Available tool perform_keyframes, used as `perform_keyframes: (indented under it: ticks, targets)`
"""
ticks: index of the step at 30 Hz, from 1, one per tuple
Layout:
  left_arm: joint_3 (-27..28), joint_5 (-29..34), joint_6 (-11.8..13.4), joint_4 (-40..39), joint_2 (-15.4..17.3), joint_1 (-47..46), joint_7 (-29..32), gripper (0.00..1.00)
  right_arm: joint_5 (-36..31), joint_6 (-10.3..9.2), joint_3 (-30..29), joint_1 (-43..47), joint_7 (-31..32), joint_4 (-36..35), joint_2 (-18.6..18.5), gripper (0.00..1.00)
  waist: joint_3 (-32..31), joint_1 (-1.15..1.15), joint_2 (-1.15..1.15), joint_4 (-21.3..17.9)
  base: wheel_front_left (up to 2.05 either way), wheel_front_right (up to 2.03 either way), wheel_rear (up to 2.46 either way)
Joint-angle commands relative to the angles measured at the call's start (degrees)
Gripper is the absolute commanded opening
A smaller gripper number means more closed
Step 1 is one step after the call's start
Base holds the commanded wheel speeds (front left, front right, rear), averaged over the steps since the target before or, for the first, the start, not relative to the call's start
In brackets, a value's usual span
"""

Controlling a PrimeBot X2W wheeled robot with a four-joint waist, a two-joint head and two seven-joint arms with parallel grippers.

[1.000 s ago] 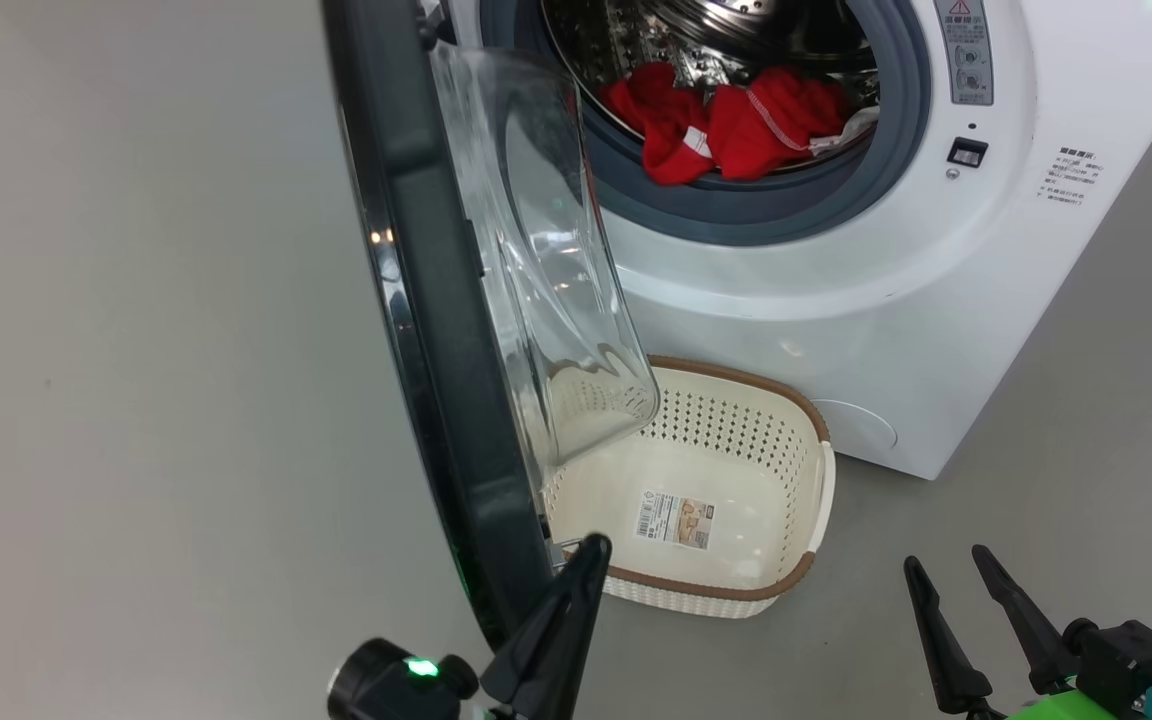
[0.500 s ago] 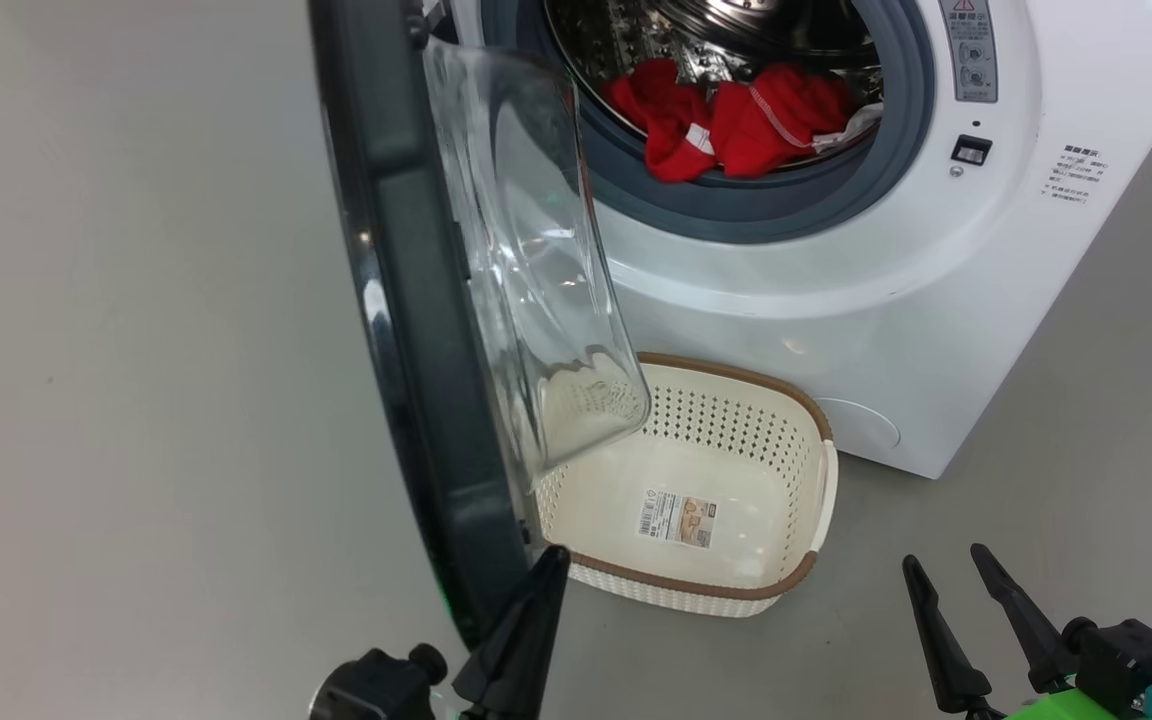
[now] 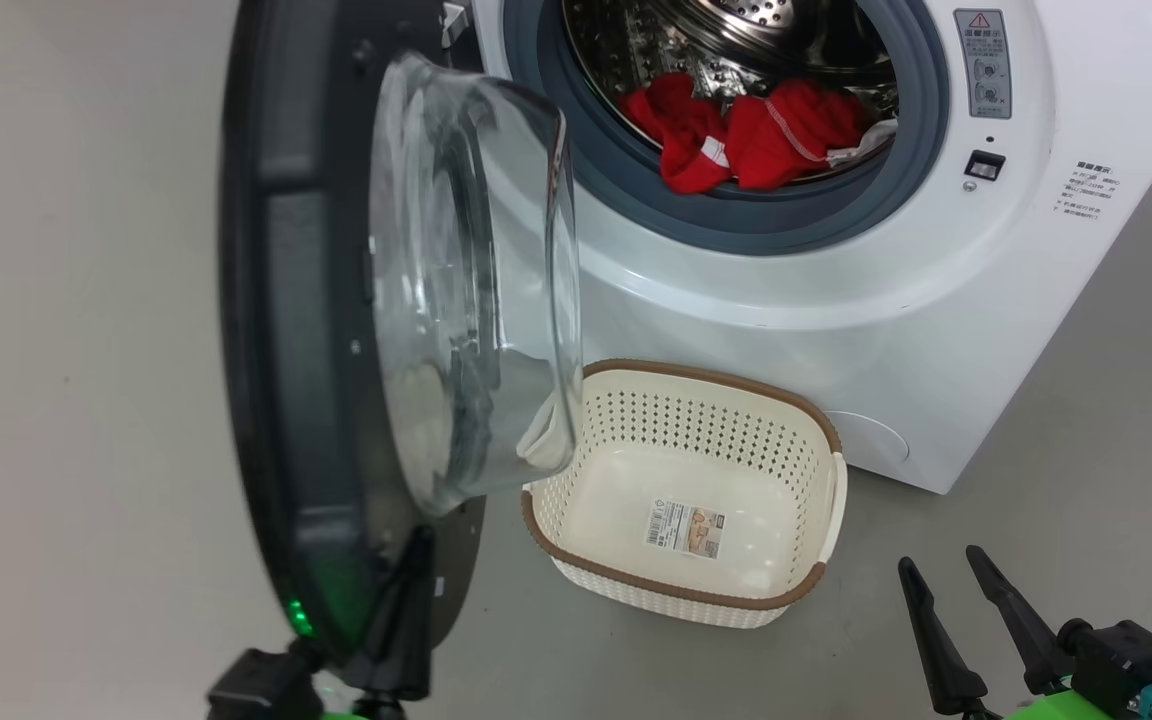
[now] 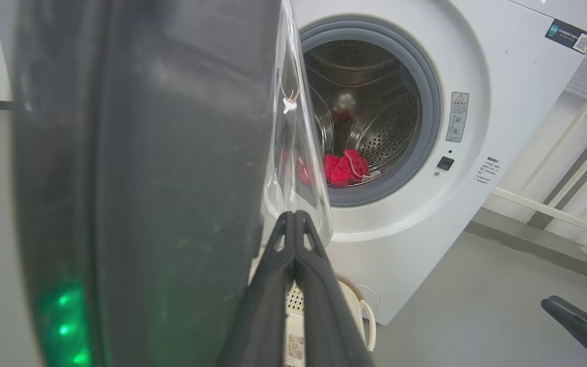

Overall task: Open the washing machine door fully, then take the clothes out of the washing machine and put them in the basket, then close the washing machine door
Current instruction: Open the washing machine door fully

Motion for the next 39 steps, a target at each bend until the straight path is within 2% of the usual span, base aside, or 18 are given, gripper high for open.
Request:
perform_keyframes:
  ticks: [1,14,31,39]
  targets:
    - [3.4,0.4,1.0,-1.6,0.6,-0.7,-0.3,0.0,0.0,0.43,1.4,-1.2,-0.7,-1.5,-0.6,1.0,0.0,0.0,0.0,0.0,0.0,0.0,0.0]
    - [14.5,1.1,1.3,-1.4,0.6,-0.5,-0.3,0.0,0.0,0.43,1.9,-1.3,-0.7,-1.6,-0.8,1.0,0.4,0.0,0.0,-0.6,0.0,0.0,0.0]
    - [29.9,3.8,-1.8,3.4,0.6,-6.5,-0.3,0.0,-0.1,0.43,1.5,-2.8,-0.7,-2.2,-1.9,1.0,3.2,0.0,0.0,-1.8,0.0,0.0,0.0]
    - [35.4,4.8,-3.1,5.8,0.6,-9.7,-0.3,0.0,0.0,0.43,1.4,-3.2,-0.7,-2.4,-2.3,1.0,4.2,0.0,0.0,-2.4,0.0,0.0,0.0]
